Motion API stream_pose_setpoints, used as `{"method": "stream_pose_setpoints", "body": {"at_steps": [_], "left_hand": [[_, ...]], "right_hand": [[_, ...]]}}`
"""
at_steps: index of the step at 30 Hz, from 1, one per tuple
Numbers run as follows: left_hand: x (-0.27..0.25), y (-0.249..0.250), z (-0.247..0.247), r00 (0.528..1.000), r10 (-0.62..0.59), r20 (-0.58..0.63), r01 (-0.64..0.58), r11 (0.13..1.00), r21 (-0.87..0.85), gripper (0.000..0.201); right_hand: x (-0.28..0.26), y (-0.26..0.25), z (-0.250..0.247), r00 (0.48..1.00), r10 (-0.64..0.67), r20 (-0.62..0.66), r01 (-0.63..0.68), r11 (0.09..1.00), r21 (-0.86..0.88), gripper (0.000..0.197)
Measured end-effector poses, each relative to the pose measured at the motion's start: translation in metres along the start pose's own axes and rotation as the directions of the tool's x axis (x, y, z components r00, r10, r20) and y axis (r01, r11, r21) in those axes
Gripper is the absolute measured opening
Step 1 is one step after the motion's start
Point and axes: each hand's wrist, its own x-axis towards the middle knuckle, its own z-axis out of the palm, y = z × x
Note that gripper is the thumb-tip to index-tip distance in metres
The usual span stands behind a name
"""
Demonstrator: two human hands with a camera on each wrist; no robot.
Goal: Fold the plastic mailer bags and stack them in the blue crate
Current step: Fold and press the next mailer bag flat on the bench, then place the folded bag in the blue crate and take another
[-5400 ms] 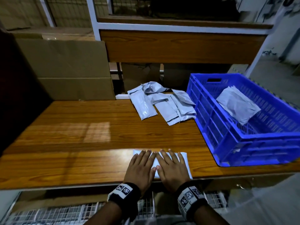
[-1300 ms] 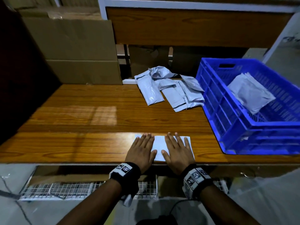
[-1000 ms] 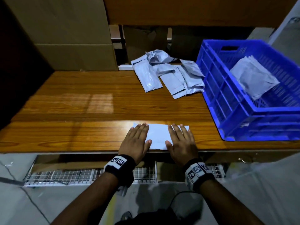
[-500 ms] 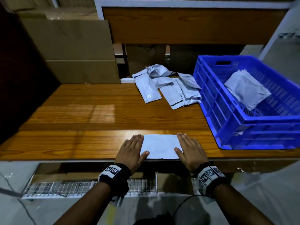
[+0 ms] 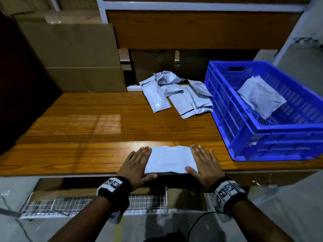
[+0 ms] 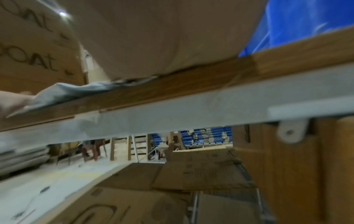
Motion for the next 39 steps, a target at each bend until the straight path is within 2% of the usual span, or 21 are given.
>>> {"method": "stream_pose_setpoints", "body": {"at_steps": [2, 4, 6, 8, 9, 10, 12, 13, 14, 17, 19, 20, 22, 24, 25, 27, 29, 33, 35, 39], "left_hand": [[-0.006, -0.012, -0.001, 0.997, 0.076, 0.026, -0.076, 0.997, 0.007, 0.097], [-0.01, -0.02, -0.006, 0.993, 0.115, -0.01, -0.115, 0.992, -0.044, 0.087], [-0.014, -0.023, -0.018, 0.993, 0.111, -0.042, -0.117, 0.975, -0.189, 0.07], [-0.018, -0.022, -0.031, 0.995, 0.059, -0.086, -0.086, 0.926, -0.366, 0.054], [-0.019, -0.021, -0.038, 0.993, 0.002, -0.12, -0.058, 0.884, -0.463, 0.045], [-0.02, -0.017, -0.044, 0.986, -0.08, -0.143, -0.02, 0.809, -0.587, 0.039], [-0.016, -0.006, -0.056, 0.96, -0.251, -0.125, 0.029, 0.531, -0.847, 0.024], [-0.011, -0.002, -0.061, 0.948, -0.301, -0.107, 0.02, 0.389, -0.921, 0.017], [-0.007, 0.003, -0.067, 0.94, -0.321, -0.117, -0.015, 0.301, -0.953, 0.017], [0.005, 0.004, -0.08, 0.923, -0.338, -0.181, -0.117, 0.2, -0.973, 0.043], [0.014, 0.002, -0.088, 0.944, -0.286, -0.163, -0.124, 0.147, -0.981, 0.038], [0.017, 0.002, -0.093, 0.958, -0.25, -0.141, -0.112, 0.129, -0.985, 0.037], [0.026, 0.003, -0.104, 0.975, -0.193, -0.112, -0.091, 0.115, -0.989, 0.032], [0.035, 0.009, -0.118, 0.982, -0.159, -0.102, -0.089, 0.084, -0.992, 0.029], [0.041, 0.012, -0.123, 0.984, -0.14, -0.108, -0.097, 0.089, -0.991, 0.029], [0.053, 0.019, -0.131, 0.987, -0.089, -0.134, -0.12, 0.144, -0.982, 0.028], [0.069, 0.024, -0.137, 0.988, -0.031, -0.151, -0.143, 0.187, -0.972, 0.029], [0.112, 0.038, -0.151, 0.983, 0.05, -0.178, -0.184, 0.304, -0.935, 0.036], [0.138, 0.049, -0.159, 0.984, 0.064, -0.169, -0.18, 0.346, -0.921, 0.033], [0.19, 0.079, -0.173, 0.981, 0.154, -0.122, -0.181, 0.461, -0.869, 0.042]], "right_hand": [[-0.006, 0.008, -0.002, 0.995, -0.08, 0.056, 0.082, 0.996, -0.031, 0.103], [-0.013, 0.015, -0.001, 0.988, -0.138, 0.061, 0.141, 0.989, -0.034, 0.104], [-0.016, 0.019, -0.004, 0.983, -0.181, 0.004, 0.181, 0.983, 0.034, 0.091], [-0.018, 0.017, -0.012, 0.969, -0.2, -0.146, 0.23, 0.947, 0.225, 0.065], [-0.019, 0.013, -0.02, 0.964, -0.152, -0.217, 0.222, 0.912, 0.346, 0.052], [-0.02, 0.007, -0.029, 0.964, -0.078, -0.253, 0.192, 0.863, 0.467, 0.046], [-0.022, -0.005, -0.05, 0.976, 0.052, -0.212, 0.106, 0.735, 0.67, 0.045], [-0.023, -0.011, -0.061, 0.979, 0.086, -0.186, 0.083, 0.662, 0.745, 0.044], [-0.024, -0.016, -0.071, 0.982, 0.104, -0.157, 0.072, 0.563, 0.823, 0.048], [-0.026, -0.031, -0.113, 0.998, 0.038, -0.054, 0.044, 0.22, 0.974, 0.077], [-0.031, -0.043, -0.147, 0.997, -0.072, -0.003, 0.011, 0.113, 0.994, 0.083], [-0.035, -0.049, -0.164, 0.992, -0.124, 0.02, -0.007, 0.105, 0.994, 0.078], [-0.043, -0.06, -0.195, 0.979, -0.191, 0.064, -0.016, 0.245, 0.969, 0.069], [-0.048, -0.07, -0.213, 0.956, -0.268, 0.122, 0.022, 0.479, 0.877, 0.073], [-0.05, -0.075, -0.218, 0.946, -0.285, 0.154, 0.047, 0.591, 0.805, 0.072], [-0.054, -0.081, -0.223, 0.934, -0.286, 0.215, 0.063, 0.724, 0.687, 0.067], [-0.058, -0.085, -0.227, 0.939, -0.248, 0.24, 0.049, 0.784, 0.618, 0.07], [-0.066, -0.075, -0.246, 0.975, -0.094, 0.199, -0.036, 0.825, 0.564, 0.079], [-0.066, -0.056, -0.263, 0.988, -0.008, 0.157, -0.072, 0.866, 0.495, 0.082], [-0.056, -0.001, -0.304, 0.986, 0.151, 0.075, -0.165, 0.953, 0.254, 0.092]]}}
